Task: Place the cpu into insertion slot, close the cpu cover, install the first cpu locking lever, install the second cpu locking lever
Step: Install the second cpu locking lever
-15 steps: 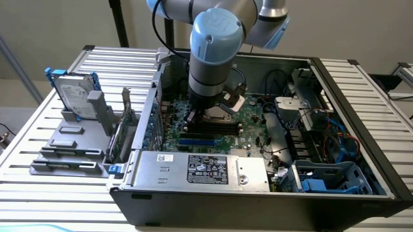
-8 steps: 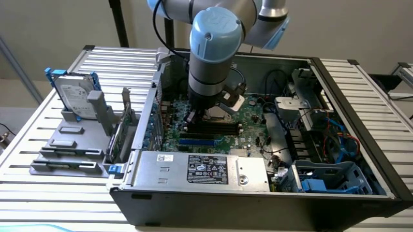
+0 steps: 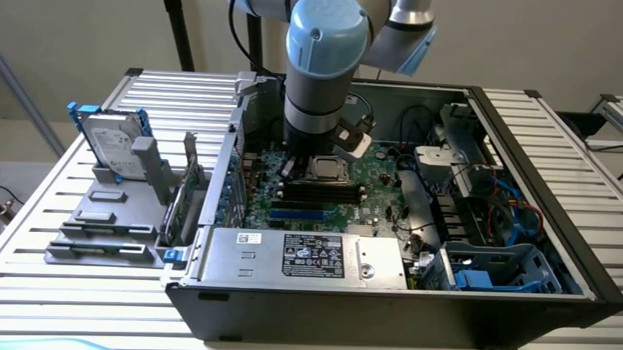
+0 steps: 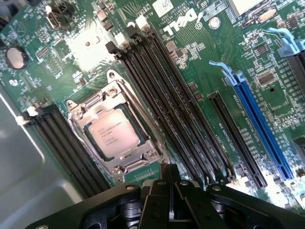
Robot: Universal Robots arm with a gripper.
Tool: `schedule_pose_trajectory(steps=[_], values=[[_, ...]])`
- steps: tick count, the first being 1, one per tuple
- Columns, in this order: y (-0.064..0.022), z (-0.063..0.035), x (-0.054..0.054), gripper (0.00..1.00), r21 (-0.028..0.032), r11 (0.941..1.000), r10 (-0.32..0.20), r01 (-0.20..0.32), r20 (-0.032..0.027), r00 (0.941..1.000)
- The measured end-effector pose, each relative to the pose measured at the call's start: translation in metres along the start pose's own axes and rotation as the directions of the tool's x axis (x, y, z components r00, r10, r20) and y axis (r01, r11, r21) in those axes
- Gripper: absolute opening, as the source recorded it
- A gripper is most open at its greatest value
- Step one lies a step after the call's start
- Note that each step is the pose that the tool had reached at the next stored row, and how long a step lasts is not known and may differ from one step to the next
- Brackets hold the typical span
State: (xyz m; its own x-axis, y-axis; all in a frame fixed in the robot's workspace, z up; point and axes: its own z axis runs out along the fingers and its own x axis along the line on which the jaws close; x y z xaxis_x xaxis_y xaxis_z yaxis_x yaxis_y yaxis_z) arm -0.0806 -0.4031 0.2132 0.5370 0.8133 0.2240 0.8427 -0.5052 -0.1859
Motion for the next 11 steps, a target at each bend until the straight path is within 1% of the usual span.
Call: schedule_pose_trajectory(steps=[11], values=[[-0.0002,-0.0009,0.0002,0.11,0.0,1.0,0.0,0.0,0.0,1.0]])
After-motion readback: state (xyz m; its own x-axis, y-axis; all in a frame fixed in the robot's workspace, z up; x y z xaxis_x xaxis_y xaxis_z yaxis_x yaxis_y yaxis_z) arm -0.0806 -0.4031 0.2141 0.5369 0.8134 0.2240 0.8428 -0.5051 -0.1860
